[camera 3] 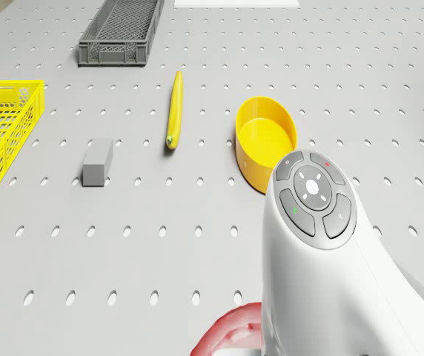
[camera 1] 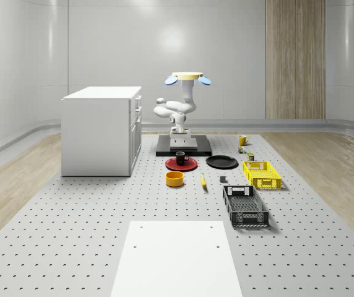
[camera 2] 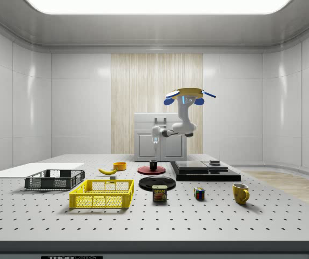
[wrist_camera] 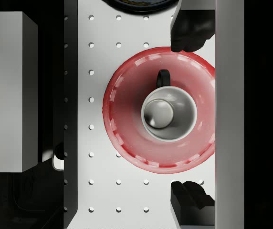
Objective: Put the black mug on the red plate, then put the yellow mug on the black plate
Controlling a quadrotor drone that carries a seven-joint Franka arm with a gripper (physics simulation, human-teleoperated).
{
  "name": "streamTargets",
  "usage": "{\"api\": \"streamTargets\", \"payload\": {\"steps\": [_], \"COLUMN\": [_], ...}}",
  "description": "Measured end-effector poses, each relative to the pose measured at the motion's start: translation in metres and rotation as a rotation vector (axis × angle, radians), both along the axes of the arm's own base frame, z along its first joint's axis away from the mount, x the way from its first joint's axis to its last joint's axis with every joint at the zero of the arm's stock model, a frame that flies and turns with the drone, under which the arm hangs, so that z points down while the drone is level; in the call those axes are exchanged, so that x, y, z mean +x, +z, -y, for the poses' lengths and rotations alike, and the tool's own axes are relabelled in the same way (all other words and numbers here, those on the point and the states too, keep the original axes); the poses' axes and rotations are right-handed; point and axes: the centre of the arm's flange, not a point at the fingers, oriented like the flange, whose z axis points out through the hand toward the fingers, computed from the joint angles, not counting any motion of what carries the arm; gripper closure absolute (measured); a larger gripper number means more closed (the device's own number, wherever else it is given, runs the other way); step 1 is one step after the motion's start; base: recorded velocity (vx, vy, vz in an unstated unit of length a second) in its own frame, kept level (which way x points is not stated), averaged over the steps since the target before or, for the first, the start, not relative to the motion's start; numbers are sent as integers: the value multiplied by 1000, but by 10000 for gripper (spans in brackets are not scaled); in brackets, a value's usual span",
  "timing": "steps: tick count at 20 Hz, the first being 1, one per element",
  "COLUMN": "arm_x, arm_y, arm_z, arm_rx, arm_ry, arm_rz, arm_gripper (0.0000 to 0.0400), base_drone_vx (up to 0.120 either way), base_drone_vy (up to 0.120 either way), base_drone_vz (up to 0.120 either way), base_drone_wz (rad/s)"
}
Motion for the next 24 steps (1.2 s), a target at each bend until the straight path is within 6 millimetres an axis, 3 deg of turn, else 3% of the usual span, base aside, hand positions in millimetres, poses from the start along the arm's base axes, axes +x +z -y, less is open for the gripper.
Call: {"api": "streamTargets", "payload": {"steps": [24], "arm_x": [0], "arm_y": [-2], "arm_z": [0], "arm_rx": [0], "arm_ry": [0], "arm_rz": [0], "arm_gripper": [0], "base_drone_vx": [-120], "base_drone_vy": [120], "base_drone_vz": [7], "base_drone_wz": [0]}}
